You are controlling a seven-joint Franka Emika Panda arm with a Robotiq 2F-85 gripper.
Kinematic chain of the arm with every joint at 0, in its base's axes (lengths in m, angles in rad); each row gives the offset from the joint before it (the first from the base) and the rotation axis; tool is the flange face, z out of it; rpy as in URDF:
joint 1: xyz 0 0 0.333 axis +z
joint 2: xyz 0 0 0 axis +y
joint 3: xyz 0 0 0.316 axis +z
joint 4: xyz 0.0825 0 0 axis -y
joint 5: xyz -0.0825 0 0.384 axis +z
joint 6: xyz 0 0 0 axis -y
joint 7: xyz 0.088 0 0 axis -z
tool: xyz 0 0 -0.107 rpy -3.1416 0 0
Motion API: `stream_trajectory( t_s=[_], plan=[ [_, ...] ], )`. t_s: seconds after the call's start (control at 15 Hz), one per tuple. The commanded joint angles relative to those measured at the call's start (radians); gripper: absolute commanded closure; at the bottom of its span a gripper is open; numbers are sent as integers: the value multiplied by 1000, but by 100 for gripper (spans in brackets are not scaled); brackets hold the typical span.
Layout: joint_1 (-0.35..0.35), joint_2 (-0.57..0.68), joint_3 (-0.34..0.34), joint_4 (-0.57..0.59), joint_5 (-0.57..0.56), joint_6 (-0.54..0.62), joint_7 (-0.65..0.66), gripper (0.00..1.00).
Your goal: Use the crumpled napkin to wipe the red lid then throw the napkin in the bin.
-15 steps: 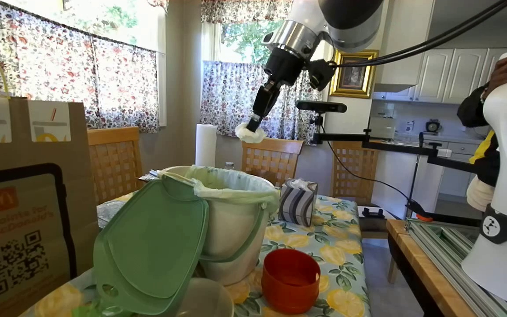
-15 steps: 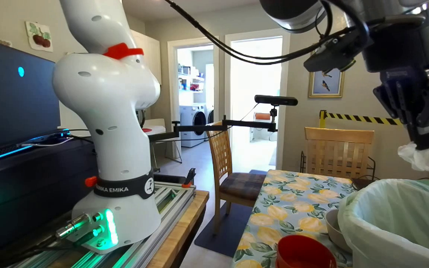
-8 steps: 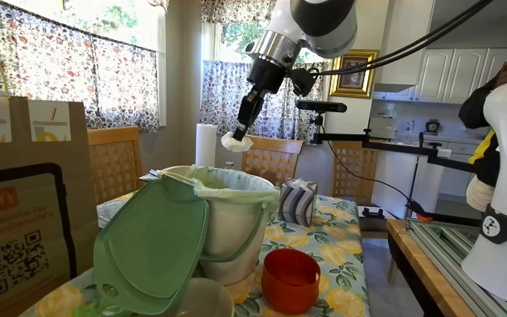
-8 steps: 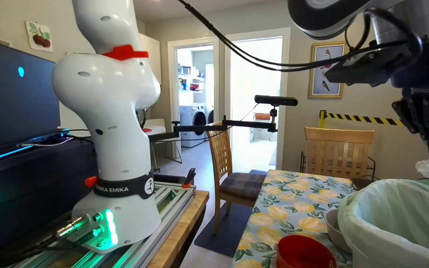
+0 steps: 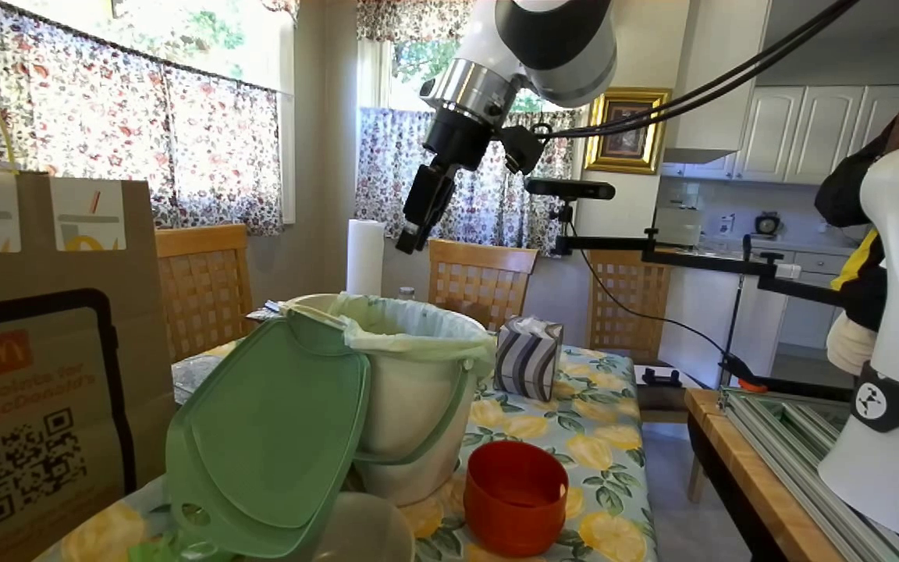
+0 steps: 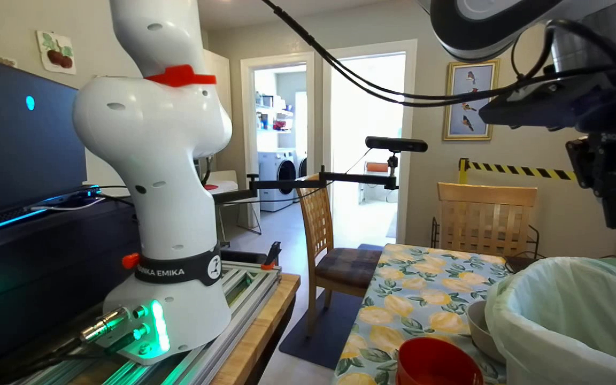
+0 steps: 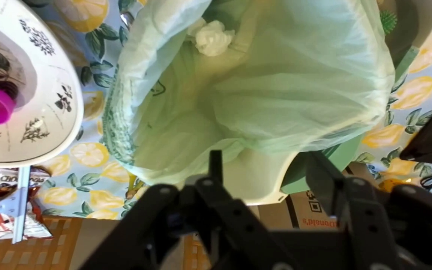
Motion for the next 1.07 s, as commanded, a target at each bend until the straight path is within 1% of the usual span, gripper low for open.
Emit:
stream_trajectory(
  t_s=[0.0, 0.07, 0.13, 0.27, 0.4, 0.47, 0.53, 0.67, 0.87, 1.0],
  plan=[
    [-28, 11, 29, 19, 30, -28, -34, 7],
    [-28, -10, 34, -2, 36, -43, -38, 1],
    [-27, -51, 38, -31, 60, -117, -52, 0],
    [-34, -112, 38, -81, 49, -252, 4, 0],
    [-43, -170, 33, -135, 17, -321, 29, 0],
    [-50, -198, 31, -164, 5, -331, 55, 0],
    [-60, -227, 32, -196, -14, -331, 84, 0],
    [-77, -286, 35, -264, -33, -279, 143, 0],
    [-95, -364, 39, -354, -67, -210, 191, 0],
    [-111, -419, 49, -411, -109, -170, 225, 0]
  ],
)
